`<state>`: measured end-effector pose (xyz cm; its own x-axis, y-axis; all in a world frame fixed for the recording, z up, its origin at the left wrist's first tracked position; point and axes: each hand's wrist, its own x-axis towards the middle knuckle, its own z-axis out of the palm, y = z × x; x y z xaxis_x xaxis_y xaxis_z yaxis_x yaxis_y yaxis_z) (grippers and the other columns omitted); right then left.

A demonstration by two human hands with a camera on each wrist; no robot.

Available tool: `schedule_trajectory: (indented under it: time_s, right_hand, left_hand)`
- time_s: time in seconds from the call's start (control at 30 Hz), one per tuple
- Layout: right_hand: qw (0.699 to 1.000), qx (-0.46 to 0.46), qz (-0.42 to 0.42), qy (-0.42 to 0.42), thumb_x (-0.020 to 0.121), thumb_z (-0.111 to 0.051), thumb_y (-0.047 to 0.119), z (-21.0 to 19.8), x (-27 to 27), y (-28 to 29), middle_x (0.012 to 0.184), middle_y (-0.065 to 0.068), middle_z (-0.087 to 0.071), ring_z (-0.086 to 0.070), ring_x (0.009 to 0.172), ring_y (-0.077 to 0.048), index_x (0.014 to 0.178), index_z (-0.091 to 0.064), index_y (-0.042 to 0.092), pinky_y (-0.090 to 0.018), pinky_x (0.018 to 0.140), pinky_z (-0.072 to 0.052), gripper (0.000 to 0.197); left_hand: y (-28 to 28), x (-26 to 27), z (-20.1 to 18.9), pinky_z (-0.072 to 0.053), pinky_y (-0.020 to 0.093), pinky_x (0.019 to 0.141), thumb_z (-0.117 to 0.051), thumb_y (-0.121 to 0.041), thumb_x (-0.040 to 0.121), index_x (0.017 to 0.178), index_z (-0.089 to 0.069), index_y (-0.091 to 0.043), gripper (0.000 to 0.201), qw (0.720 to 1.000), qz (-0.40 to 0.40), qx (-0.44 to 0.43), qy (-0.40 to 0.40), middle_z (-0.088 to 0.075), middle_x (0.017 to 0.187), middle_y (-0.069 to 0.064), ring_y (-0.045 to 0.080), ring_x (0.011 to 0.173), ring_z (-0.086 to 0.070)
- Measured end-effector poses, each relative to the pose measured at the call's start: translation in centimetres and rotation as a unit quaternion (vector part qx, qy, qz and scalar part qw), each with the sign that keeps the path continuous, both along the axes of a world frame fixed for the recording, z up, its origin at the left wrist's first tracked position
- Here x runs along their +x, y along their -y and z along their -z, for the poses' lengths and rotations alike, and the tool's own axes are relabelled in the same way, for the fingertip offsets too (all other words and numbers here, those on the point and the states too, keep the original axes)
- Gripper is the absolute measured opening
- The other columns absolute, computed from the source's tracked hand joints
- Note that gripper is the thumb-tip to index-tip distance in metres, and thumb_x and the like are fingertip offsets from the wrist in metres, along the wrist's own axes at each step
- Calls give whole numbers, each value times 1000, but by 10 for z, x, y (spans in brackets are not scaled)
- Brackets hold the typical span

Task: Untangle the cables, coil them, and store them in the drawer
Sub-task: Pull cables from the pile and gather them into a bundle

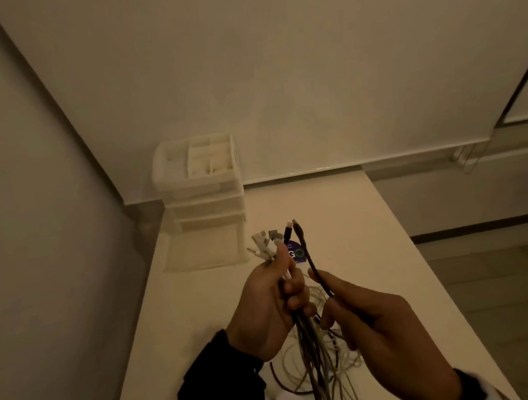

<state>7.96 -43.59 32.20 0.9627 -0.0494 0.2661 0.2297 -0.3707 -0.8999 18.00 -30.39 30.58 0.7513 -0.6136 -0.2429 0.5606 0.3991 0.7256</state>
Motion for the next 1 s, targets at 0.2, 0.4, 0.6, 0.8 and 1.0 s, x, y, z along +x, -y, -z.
schedule_trajectory:
  time_s: [0.2, 0.4, 0.6, 0.8, 1.0]
  right_hand:
    - [972, -224, 15, 65, 87, -51, 18, 25, -15, -27, 72, 14, -62, -61, 64, 0, 140, -35, 52, -17, 58, -50, 65]
    - [926, -371, 49, 53, 77, -57, 17, 32, -25, -40, 65, 13, -52, -50, 47, -10, 146, -23, 47, -23, 39, -46, 82]
    - [983, -174, 57, 3, 95, -48, 47, 50, -44, -48, 68, 26, -61, -62, 64, 1, 106, -64, 47, -11, 58, -47, 20]
    - [984, 10, 57, -170, 86, -50, 54, 87, -53, -22, 56, 1, -48, -45, 56, -6, 75, -67, 23, -20, 59, -38, 37]
    - [984, 23, 117, -130, 88, -62, 44, 87, -25, 2, 53, 4, -46, -41, 53, -4, 59, -53, 10, -16, 55, -34, 45]
  left_hand:
    - [-12, -12, -5, -37, 23, 50, -62, -40, 85, 74, -44, -13, 34, 998, -21, 26, 52, -29, 64, 3, 13, 55, -28]
    - [-26, -20, -3, -36, 22, 51, -46, -28, 96, 76, -43, -8, 28, 997, -10, 48, 62, -36, 64, 4, 12, 54, -33]
    - [-43, -18, -13, -51, 39, 62, -38, -29, 99, 69, -49, -9, 38, 992, -85, 12, 88, -46, 57, 4, 28, 60, -64]
    - [-79, 13, -38, -32, 20, 37, -45, -39, 91, 76, -39, -17, 27, 985, -105, -38, 134, -28, 51, -7, 7, 34, -29]
    - [-90, 14, -37, -21, 24, 41, -70, -27, 78, 68, -50, -11, 27, 935, -105, 101, 323, -28, 54, 14, 16, 39, -21]
